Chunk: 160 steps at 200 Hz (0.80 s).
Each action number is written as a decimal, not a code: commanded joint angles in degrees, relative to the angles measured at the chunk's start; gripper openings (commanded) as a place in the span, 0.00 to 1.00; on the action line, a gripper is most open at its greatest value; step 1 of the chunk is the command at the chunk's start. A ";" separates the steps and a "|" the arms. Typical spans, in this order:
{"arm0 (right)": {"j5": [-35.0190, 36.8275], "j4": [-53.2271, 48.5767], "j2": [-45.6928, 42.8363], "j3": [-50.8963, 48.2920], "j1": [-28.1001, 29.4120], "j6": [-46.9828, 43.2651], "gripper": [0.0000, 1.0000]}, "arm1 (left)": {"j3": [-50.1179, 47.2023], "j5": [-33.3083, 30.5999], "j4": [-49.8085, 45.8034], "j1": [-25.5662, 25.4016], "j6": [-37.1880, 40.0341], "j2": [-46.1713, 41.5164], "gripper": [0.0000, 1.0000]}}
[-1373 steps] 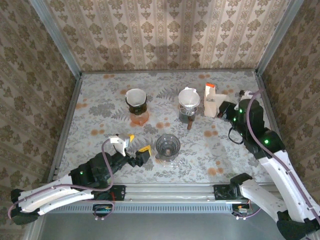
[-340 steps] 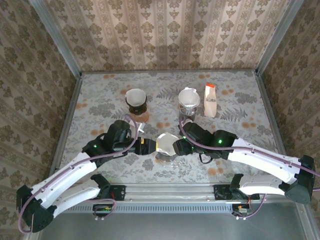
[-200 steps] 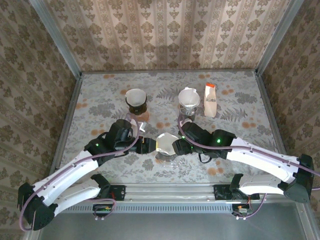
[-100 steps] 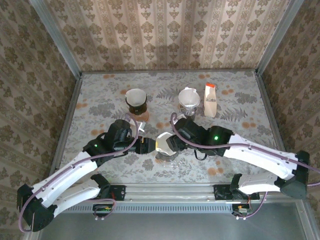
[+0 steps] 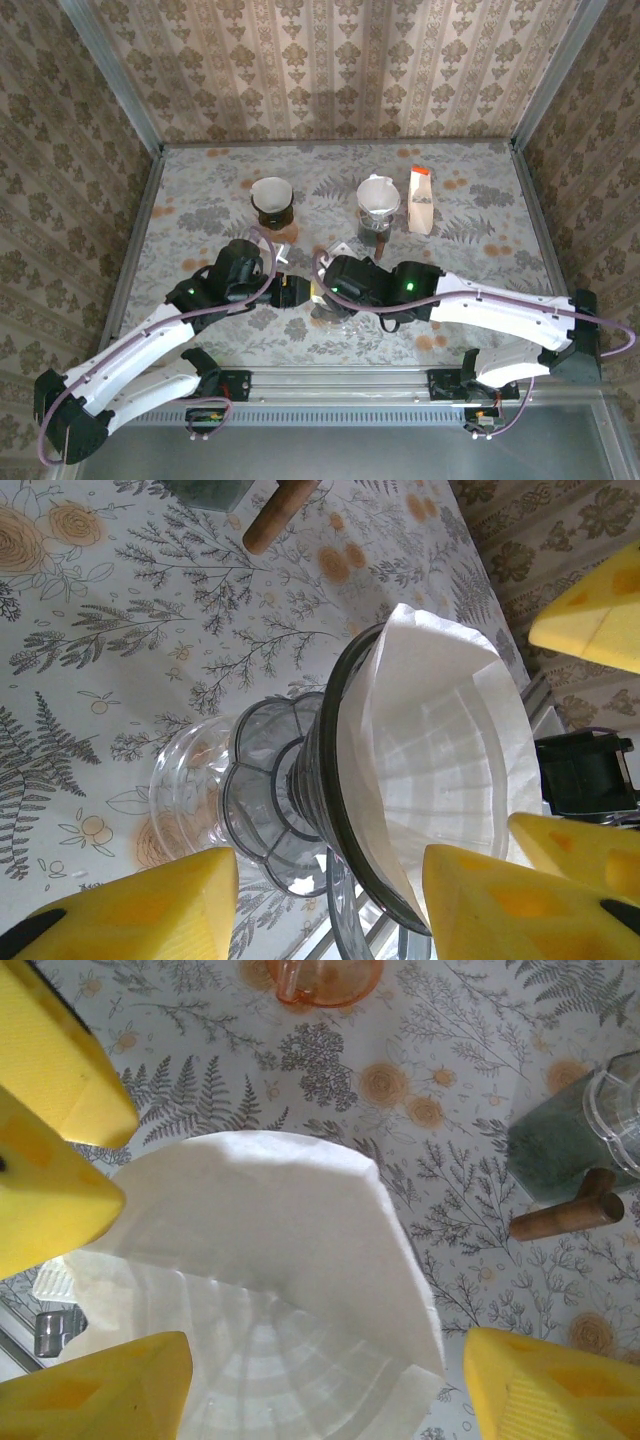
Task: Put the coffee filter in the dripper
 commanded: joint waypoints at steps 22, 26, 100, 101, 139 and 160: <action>1.88 -1.98 2.41 2.09 2.38 -2.19 0.73 | -0.77 0.20 -0.78 0.43 -0.27 -1.26 0.54; 1.74 -1.86 2.49 2.18 2.62 -2.41 0.73 | -0.73 0.20 -0.78 0.41 -0.29 -1.29 0.54; 4.34 -0.64 0.07 2.23 3.73 -2.56 0.73 | -1.25 0.60 -0.44 0.60 -0.47 -1.36 0.50; 4.46 -0.62 0.01 2.21 3.69 -2.54 0.73 | -1.25 0.62 -0.44 0.59 -0.47 -1.40 0.50; 6.60 -1.03 -1.09 2.01 1.75 -1.28 0.74 | -1.43 0.47 -0.53 0.58 -0.56 -1.69 0.50; 6.87 -1.25 -0.15 1.75 1.01 -0.64 0.73 | -1.43 0.47 -0.71 0.74 -0.51 -1.97 0.50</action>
